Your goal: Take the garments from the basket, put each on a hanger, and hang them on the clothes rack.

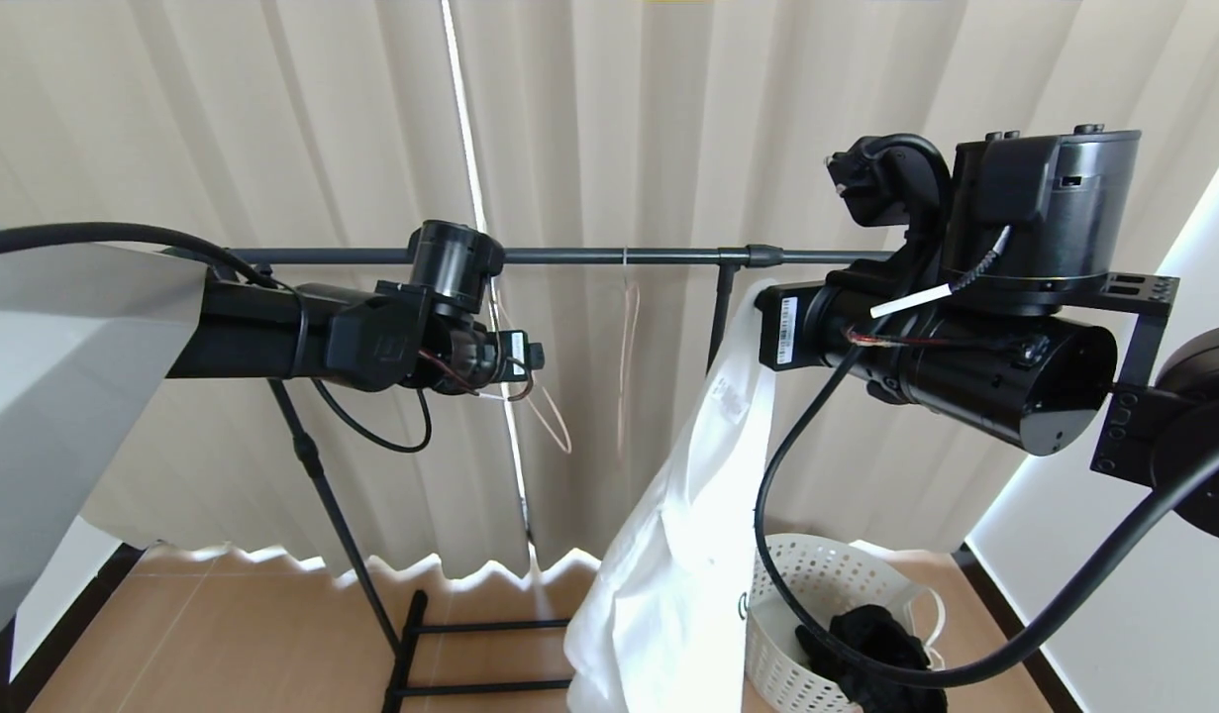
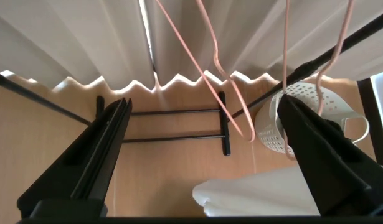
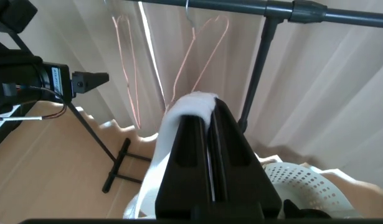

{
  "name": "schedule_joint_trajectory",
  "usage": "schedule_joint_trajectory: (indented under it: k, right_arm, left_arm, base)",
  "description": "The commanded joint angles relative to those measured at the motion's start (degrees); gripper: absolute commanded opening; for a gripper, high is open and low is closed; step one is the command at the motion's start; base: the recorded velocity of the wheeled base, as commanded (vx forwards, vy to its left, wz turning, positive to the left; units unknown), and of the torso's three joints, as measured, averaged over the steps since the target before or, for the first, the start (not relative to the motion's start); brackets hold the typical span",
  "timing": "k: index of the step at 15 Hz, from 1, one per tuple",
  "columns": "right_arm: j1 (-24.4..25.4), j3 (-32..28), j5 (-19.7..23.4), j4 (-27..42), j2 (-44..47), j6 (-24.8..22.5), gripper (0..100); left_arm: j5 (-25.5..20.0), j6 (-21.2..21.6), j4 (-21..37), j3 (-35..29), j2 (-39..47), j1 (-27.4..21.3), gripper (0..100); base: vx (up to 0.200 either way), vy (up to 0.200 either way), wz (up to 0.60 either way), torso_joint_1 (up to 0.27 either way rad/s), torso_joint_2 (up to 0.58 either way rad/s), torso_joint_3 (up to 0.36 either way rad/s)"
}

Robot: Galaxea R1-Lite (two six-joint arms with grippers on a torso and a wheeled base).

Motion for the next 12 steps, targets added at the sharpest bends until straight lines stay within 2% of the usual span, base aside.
schedule_joint_trajectory:
  k: [1,4,7,10,12]
  right_arm:
    - [0.02,0.12,0.01,0.03,0.05,0.11,0]
    - [0.02,0.12,0.01,0.03,-0.03,0.02,0]
    - [0.02,0.12,0.01,-0.06,-0.03,0.02,0]
    - [0.02,0.12,0.01,0.03,0.05,0.11,0]
    - [0.02,0.47,0.01,-0.06,0.05,0.02,0]
  left_arm:
    - [0.01,0.01,-0.01,0.13,0.22,-0.14,100]
    - [0.63,-0.08,-0.1,0.22,0.58,-0.06,100]
    - [1.33,0.01,-0.71,-0.31,1.98,0.12,100]
    - [4.58,0.01,-3.53,-0.48,4.35,0.21,100]
    - [5.2,-0.08,-3.97,-0.66,5.41,0.21,100]
  base:
    - [0.2,-0.2,0.0,0.012,0.0,0.007]
    - [0.2,0.0,0.0,-0.01,0.0,0.001]
    - [0.0,0.0,0.0,0.0,0.0,0.0]
    - [0.0,0.0,0.0,0.0,0.0,0.0]
    - [0.0,0.0,0.0,0.0,0.0,0.0]
